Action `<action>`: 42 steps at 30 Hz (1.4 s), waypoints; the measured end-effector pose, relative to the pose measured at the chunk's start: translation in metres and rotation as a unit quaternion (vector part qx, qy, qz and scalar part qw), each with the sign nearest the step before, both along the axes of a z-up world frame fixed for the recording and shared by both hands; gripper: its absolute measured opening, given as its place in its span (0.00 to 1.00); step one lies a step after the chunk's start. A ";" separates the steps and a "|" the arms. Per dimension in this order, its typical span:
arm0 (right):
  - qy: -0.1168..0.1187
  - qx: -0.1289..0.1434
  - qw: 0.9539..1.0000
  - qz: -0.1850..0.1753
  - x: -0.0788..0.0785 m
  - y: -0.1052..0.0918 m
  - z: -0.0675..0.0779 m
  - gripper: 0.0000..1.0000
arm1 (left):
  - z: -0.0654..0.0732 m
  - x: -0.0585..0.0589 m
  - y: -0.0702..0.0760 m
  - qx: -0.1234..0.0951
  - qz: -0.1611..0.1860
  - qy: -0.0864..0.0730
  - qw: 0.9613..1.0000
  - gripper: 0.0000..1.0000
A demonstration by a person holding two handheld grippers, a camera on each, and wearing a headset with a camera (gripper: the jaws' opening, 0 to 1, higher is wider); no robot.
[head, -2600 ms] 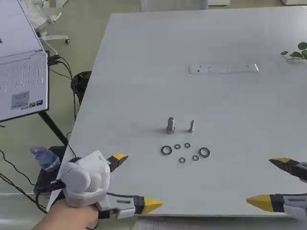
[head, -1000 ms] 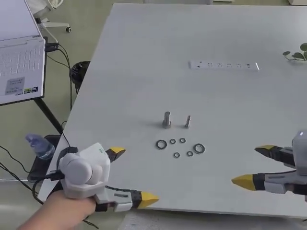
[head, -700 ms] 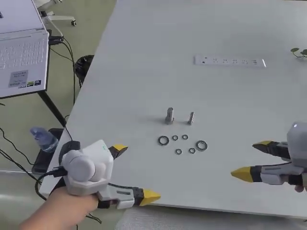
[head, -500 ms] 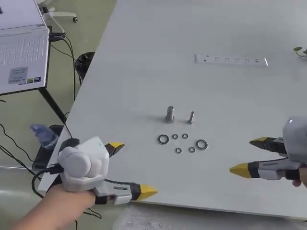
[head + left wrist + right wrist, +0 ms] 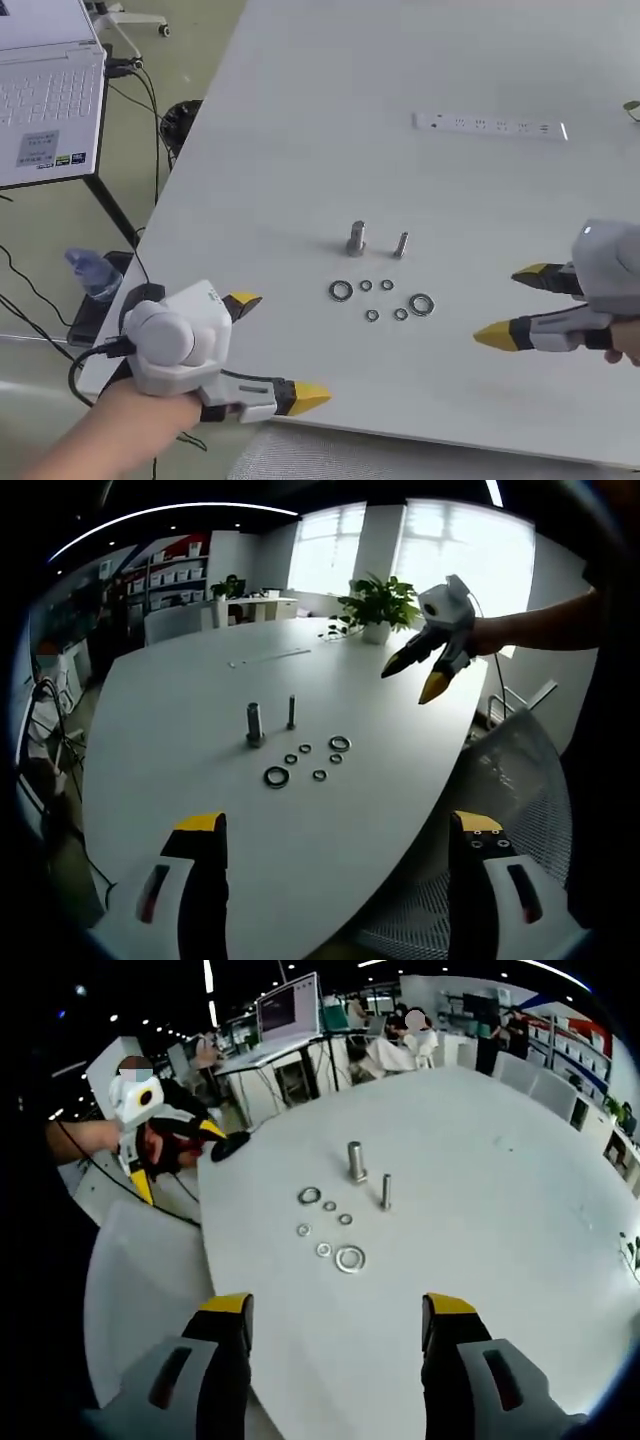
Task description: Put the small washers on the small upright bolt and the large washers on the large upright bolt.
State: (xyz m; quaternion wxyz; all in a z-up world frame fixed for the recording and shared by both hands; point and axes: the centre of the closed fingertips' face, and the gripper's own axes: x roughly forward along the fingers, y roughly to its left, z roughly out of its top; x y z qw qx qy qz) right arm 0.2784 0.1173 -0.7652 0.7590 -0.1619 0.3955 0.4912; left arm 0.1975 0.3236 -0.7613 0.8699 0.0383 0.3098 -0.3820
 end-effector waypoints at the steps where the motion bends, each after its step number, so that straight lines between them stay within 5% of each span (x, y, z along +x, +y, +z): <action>1: -0.001 -0.003 1.000 0.003 0.002 0.002 -0.002 0.69 | 0.000 0.001 0.001 0.000 0.001 0.000 1.000 0.92; 35: 0.000 -0.096 0.990 0.102 0.021 0.025 -0.042 0.59 | -0.008 -0.006 -0.003 0.009 0.001 0.000 1.000 0.91; 42: 0.001 -0.107 0.987 0.119 0.025 0.032 -0.047 0.56 | -0.007 -0.001 0.002 0.018 0.012 -0.015 1.000 0.88</action>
